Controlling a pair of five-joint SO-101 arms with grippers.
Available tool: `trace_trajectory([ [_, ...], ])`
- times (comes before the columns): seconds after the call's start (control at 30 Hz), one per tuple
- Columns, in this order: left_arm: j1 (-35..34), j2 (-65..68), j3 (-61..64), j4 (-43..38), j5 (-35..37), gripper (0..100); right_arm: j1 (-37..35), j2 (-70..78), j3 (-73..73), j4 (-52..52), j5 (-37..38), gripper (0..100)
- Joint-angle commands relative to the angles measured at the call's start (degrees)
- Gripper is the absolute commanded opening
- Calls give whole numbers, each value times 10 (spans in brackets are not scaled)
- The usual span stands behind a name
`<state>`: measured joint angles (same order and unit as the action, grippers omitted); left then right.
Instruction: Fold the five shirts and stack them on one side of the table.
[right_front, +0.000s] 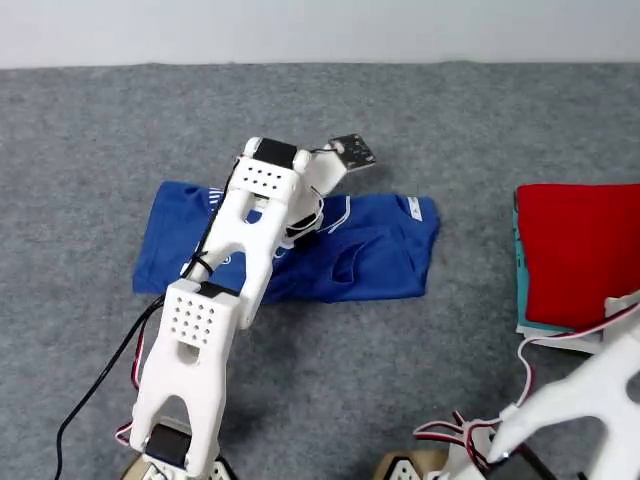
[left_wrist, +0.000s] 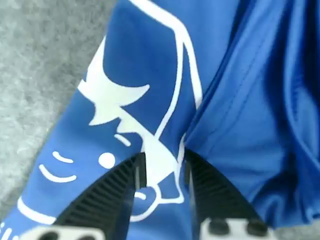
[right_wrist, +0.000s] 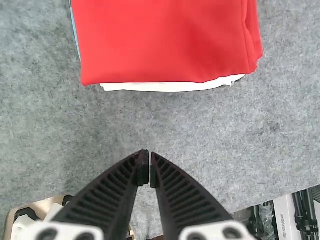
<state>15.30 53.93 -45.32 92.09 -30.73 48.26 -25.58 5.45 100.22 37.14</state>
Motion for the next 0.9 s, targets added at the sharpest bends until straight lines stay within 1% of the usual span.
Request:
trace_trajectory([
  [0.0,-8,-4,-6,-7,-1,130,-4,-18,-4,9,-3,12],
  [0.1,-8,-11,-33,18,-1,130,-4,-18,-4,10,-3,12],
  [0.23,4,-20,-117,84,0,130,-3,-18,-4,11,-3,12],
  [0.3,11,-29,-143,86,4,130,-3,-18,-4,11,-3,12],
  [0.4,29,-63,-143,85,4,130,-2,-18,-4,11,-3,12],
  [0.53,84,-130,-74,86,4,130,-2,-18,-4,11,-3,12],
  [0.63,137,-200,15,86,5,130,-2,-18,-4,11,-3,12],
  [0.77,207,-282,137,85,30,130,-2,-18,-4,11,-3,12],
  [0.87,227,-311,214,81,28,130,-2,-18,-4,11,-3,12],
])
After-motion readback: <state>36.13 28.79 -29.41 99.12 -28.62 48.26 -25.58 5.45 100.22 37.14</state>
